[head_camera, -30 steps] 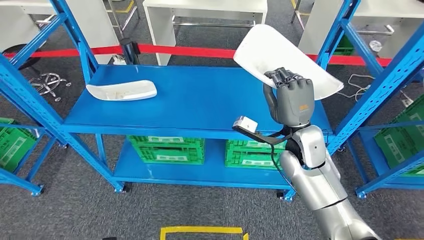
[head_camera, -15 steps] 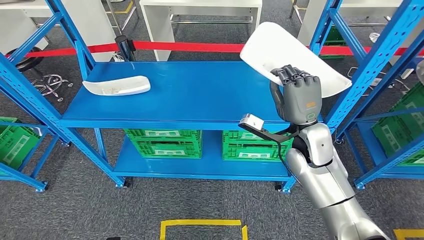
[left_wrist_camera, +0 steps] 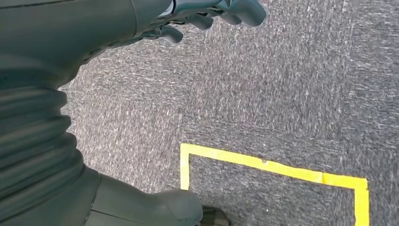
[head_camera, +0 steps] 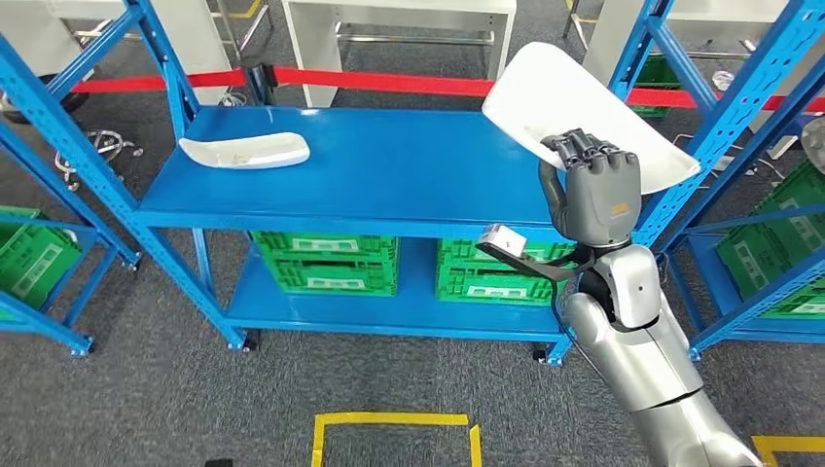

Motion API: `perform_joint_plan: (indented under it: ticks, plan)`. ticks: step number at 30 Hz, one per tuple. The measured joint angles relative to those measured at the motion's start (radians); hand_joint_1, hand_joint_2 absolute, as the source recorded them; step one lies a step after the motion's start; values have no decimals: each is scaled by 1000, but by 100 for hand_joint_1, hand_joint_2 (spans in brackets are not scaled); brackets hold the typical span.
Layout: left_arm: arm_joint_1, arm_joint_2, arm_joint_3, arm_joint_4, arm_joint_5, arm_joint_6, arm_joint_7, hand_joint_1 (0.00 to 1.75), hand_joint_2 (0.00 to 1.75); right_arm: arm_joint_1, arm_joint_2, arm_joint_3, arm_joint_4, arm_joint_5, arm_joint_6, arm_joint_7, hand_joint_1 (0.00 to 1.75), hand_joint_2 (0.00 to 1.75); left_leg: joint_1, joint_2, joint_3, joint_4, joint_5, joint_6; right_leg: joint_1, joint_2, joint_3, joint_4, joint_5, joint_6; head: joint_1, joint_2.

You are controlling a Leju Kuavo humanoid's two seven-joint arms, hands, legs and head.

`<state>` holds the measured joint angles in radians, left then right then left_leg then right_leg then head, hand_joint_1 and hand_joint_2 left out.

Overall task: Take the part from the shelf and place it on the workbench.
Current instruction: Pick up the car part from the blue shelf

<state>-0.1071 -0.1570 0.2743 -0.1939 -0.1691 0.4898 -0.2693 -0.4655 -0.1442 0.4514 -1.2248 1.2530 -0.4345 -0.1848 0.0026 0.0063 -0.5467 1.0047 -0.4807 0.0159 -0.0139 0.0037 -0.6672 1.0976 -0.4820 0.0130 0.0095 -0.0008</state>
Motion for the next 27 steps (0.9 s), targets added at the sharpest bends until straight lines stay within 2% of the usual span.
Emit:
perform_joint_plan:
  ticks: [2, 3, 4, 5, 8, 9, 12, 15, 17, 19, 20, 21, 22, 23, 25, 26, 27]
  plan:
    - [0, 0, 0, 0, 0, 0, 1, 0, 175, 5, -4, -1, -2, 0, -2, 2, 175, 175, -1, 1, -18, 2, 12, 6, -1, 0, -49, 131, -81, 6, 2, 0]
    - [1, 0, 0, 0, 0, 0, 1, 0, 175, 8, -6, -1, -2, 0, -3, 3, 175, 175, -1, 2, -27, 4, 17, 6, -1, 0, -67, 188, -108, 8, 2, 0]
    - [1, -1, 0, 0, 0, 0, 2, 0, 175, 11, -7, -1, -3, 0, -3, 4, 175, 175, -1, 2, -36, 7, 22, 5, -1, 0, -69, 214, -117, 9, 2, 0]
    - [1, -1, 0, 0, 0, 0, 2, 0, 175, 11, -7, -2, -3, 0, -3, 6, 175, 175, -1, 1, -45, 11, 26, 4, -1, 0, -51, 199, -108, 9, 2, 0]
    - [0, -1, 0, -1, -1, 0, 3, 0, 175, 6, -8, -7, -7, 0, -2, 10, 175, 175, 0, 1, -60, 23, 31, -1, -2, -1, 53, 46, -47, 7, 2, 0]
    - [0, -1, 0, -1, -1, 0, 3, 0, 175, 4, -8, -8, -8, 0, -2, 10, 175, 175, 0, 1, -62, 25, 32, -2, -2, -1, 68, 22, -39, 7, 2, 0]
    - [0, -1, 0, -1, -1, 0, 4, 0, 175, 4, -8, -8, -8, 0, -2, 11, 175, 175, 0, 1, -62, 25, 32, -2, -2, -2, 72, 16, -37, 6, 2, 0]
    - [-2, -1, 0, -2, -1, 0, 4, 0, 175, -9, -7, -16, -9, 0, 1, 12, 175, 175, -5, 0, -71, 32, 38, -16, 4, -1, 99, -42, -31, -8, 2, 0]
    - [-2, 0, 0, -2, 0, 2, 4, 0, 175, -22, 0, -23, -9, 7, 0, 15, 175, 175, -2, -2, -98, 83, 2, -39, 4, -2, 94, -63, -11, -34, 0, 0]
    - [-2, 1, 0, -2, 0, 2, 4, 0, 175, -28, 10, -27, -9, 19, -2, 19, 175, 175, 2, -4, -151, 211, -78, -58, 1, -4, 75, -68, 12, -52, -2, 0]
    - [-2, 1, 0, -2, -1, 2, 5, 0, 175, -28, 13, -27, -9, 24, -3, 20, 175, 175, 3, -4, -170, 271, -108, -61, 1, -4, 65, -68, 18, -52, -2, 0]
    - [-1, 2, 0, -2, -1, 2, 6, 0, 175, -27, 15, -27, -9, 29, -3, 22, 175, 175, 3, -4, -177, 305, -122, -62, 1, -4, 56, -67, 25, -51, -2, 0]
    - [-2, 2, 0, -2, -1, 2, 6, 0, 175, -27, 17, -27, -9, 32, -3, 23, 175, 175, 3, -4, -163, 299, -117, -62, 1, -4, 47, -66, 31, -50, -2, 0]
    - [-2, 2, 0, -2, -1, 2, 7, 0, 175, -27, 19, -27, -9, 34, -3, 25, 175, 175, 3, -4, -129, 255, -98, -60, 1, -3, 40, -65, 37, -47, -2, 0]
    - [-4, 3, 0, -3, -2, 2, 7, 0, 175, -28, 22, -30, -9, 36, -3, 28, 175, 175, 1, -5, -33, 109, -57, -50, 2, -3, 30, -64, 48, -40, -2, 0]
    - [-5, 3, 0, -3, -3, 2, 7, 0, 175, -29, 24, -33, -9, 37, -4, 30, 175, 175, -1, -5, -1, 52, -45, -44, 3, -4, 27, -64, 54, -35, -1, 0]
    - [-6, 4, 0, -4, -5, 2, 8, 0, 175, -30, 25, -36, -9, 39, -4, 30, 175, 175, -4, -6, 15, 21, -41, -37, 4, -4, 25, -65, 59, -29, -1, 0]
